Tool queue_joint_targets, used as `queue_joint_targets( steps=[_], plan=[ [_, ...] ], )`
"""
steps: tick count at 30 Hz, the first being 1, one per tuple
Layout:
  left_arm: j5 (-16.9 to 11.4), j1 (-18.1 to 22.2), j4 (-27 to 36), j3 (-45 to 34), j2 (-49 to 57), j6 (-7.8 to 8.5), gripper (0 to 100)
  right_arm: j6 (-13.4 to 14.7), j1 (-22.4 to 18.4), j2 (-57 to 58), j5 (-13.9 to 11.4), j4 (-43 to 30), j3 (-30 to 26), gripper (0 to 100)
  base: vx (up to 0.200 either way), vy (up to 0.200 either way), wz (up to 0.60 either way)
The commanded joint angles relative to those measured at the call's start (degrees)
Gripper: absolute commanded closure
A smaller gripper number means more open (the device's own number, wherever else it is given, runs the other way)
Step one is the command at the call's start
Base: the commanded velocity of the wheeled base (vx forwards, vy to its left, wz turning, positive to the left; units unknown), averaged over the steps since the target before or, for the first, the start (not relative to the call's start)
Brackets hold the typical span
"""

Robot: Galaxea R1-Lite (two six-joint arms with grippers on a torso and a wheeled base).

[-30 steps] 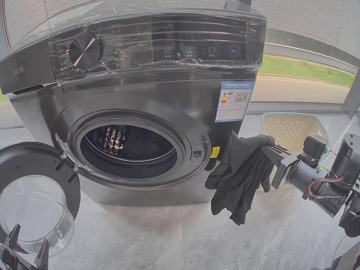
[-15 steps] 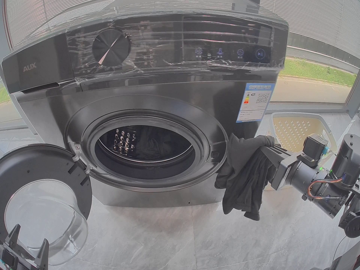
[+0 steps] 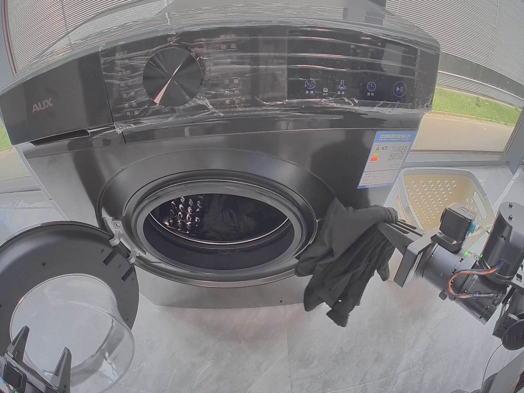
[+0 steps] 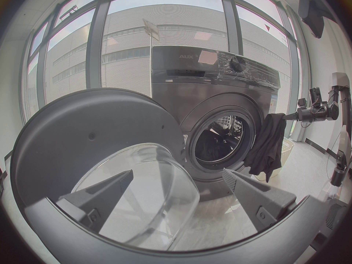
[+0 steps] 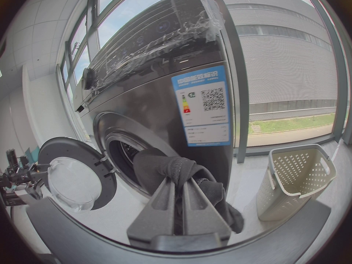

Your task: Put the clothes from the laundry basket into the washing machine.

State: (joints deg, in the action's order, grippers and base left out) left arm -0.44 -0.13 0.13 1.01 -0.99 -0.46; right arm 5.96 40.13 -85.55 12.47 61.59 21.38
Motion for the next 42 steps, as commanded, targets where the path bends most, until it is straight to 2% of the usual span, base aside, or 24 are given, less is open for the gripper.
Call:
queue_joint_targets(
  steps=[1, 5, 9, 12, 15, 22, 23, 24, 25, 27, 30, 34, 42],
  plan=[
    [0.0, 0.0, 0.0, -1.0, 1.0, 0.02, 0, 0.0, 1.7, -0.1, -1.0, 0.1, -0.8, 100, 0.000, 0.000, 0.00],
    [0.0, 0.0, 0.0, -1.0, 1.0, 0.11, 0, 0.1, 5.7, -0.3, -1.6, 0.1, -0.7, 100, 0.000, 0.000, 0.00],
    [0.0, 0.0, 0.0, -1.0, 1.0, 0.20, 0, 0.5, 7.0, -0.8, -1.7, 0.1, -1.0, 100, 0.000, 0.000, 0.00],
    [0.1, 0.0, 0.0, -1.0, 1.0, -0.33, 0, 2.4, 8.0, -1.4, -2.4, 0.2, -1.0, 100, 0.000, 0.000, 0.00],
    [0.1, 0.0, 0.0, -1.0, 1.0, 0.11, 0, 3.4, 9.1, -1.1, -2.4, 0.2, -1.0, 100, 0.000, 0.000, 0.00],
    [0.1, 0.0, 0.0, -1.0, 1.0, 0.02, 0, 10.3, 15.1, -1.5, -2.5, 0.1, -1.3, 100, 0.000, 0.000, 0.00],
    [0.0, 0.0, 0.0, -1.0, 1.0, 0.02, 0, 12.1, 15.7, -1.6, -2.7, 0.1, -2.4, 100, 0.000, 0.000, 0.00],
    [0.0, 0.0, 0.0, -1.0, 1.0, 0.02, 0, 12.8, 15.8, -1.7, -2.7, 0.1, -2.8, 100, 0.000, 0.000, 0.00],
    [0.0, 0.0, 0.0, -1.0, 1.0, 0.11, 0, 14.7, 15.5, -2.3, -3.0, 0.3, -4.3, 100, 0.000, 0.000, 0.00],
    [0.0, 0.0, 0.0, -1.0, 1.0, 0.02, 0, 16.1, 15.4, -2.5, -3.4, 0.3, -5.8, 100, 0.000, 0.000, 0.00],
    [0.1, 0.0, 0.0, -1.0, 1.0, 0.11, 0, 17.8, 15.2, -2.5, -3.5, 0.4, -8.6, 100, 0.000, 0.000, 0.00],
    [0.0, 0.0, 0.0, -1.0, 1.0, 0.02, 0, 19.9, 15.3, -2.8, -3.4, 2.0, -9.8, 100, 0.000, 0.000, 0.00],
    [0.0, 0.0, 0.0, -1.0, 1.0, 0.20, 0, 19.5, 14.5, -3.4, -3.5, 6.3, -9.9, 100, 0.000, 0.000, 0.00]
  ],
)
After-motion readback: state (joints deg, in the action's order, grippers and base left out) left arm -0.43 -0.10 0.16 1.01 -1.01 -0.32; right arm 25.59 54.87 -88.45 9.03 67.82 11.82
